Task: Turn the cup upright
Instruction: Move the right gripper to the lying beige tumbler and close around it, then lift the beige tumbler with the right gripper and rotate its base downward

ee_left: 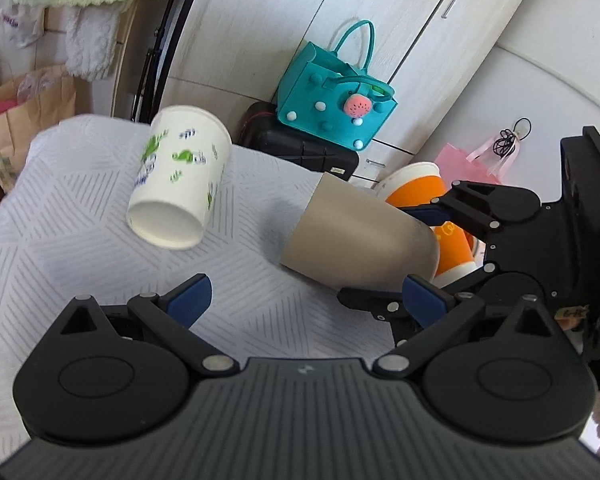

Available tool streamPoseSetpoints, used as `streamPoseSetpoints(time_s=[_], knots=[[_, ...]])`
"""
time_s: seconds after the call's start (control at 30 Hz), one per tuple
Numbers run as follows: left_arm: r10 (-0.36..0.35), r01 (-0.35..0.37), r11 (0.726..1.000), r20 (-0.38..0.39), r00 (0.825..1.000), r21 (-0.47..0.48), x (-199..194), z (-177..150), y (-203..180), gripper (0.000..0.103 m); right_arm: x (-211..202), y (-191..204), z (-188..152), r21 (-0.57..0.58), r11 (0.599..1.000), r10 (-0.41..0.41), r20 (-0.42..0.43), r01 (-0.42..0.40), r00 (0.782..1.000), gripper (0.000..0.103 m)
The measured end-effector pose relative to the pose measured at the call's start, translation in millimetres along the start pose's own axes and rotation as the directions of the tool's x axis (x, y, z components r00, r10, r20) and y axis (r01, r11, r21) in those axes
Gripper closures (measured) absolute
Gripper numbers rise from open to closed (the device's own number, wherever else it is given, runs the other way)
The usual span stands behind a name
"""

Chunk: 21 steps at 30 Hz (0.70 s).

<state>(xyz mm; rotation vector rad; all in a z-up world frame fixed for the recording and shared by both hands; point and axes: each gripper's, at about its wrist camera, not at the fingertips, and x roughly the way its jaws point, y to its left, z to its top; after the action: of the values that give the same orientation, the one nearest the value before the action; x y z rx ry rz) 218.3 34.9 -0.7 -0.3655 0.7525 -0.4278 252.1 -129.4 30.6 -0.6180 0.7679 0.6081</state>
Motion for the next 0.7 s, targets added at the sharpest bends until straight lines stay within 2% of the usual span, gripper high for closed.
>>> streamPoseSetpoints(time_s=[0.17,0.33,0.43,0.5,0.7], knots=[[-0.023,0.023,1.000,-0.008,1.000,-0.015,-6.7,-9.3,-1.5,0.000,-11.0,9.4,-6.6,0.041,0.999,-0.014,0.003,0.014,1.000,0.018],[-0.044,0.044,0.999,-0.003,0.999,0.014,-19.8,-17.9,-11.4,0.000,-28.8,24.0,-20.1,0.086,0.996,-0.038,0.033,0.035,0.999,0.018],[-0.051,0.051,0.998,-0.006,0.999,0.035,-27.3,-24.7,-20.4,0.000,-40.3,40.3,-32.8,0.107,0.988,-0.120,0.077,0.111,0.990,0.018],[-0.056,0.056,0.997,-0.019,0.998,0.047,-31.7,-30.2,-25.0,0.000,-46.7,49.4,-42.4,0.134,0.982,-0.149,0.104,0.135,0.983,0.019],[-0.119,0.122,0.992,-0.083,0.989,0.031,-37.0,-45.9,-33.4,0.000,-65.4,66.2,-66.5,0.228,0.965,-0.162,0.133,0.128,0.978,0.019]])
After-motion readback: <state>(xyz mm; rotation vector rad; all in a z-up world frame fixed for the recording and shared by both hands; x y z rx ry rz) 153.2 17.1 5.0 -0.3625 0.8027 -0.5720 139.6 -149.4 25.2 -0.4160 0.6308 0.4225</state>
